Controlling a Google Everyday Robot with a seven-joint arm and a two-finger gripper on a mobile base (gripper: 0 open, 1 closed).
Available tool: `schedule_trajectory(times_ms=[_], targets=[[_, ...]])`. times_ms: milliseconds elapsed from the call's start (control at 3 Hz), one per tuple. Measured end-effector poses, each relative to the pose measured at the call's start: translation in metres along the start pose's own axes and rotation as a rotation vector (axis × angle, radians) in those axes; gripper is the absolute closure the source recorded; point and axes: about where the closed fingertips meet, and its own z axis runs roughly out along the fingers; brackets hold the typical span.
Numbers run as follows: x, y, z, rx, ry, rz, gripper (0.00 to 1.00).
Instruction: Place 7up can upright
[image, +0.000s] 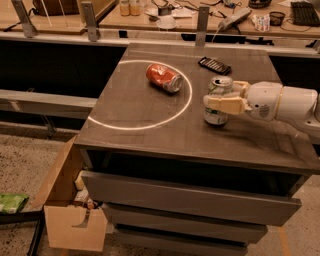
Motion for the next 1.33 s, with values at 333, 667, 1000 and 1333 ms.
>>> schedule_trajectory(times_ms=[333, 667, 1000, 1333], targets=[[-0.003, 0.002, -0.013, -0.001, -0.125, -0.012, 0.74], [-0.005, 0.003, -0.026, 0.004, -0.190, -0.033, 0.51], [-0.010, 0.002, -0.035, 0.002, -0.197, -0.069, 0.29], [-0.016, 0.002, -0.041, -0.005, -0.188, -0.105, 0.04]])
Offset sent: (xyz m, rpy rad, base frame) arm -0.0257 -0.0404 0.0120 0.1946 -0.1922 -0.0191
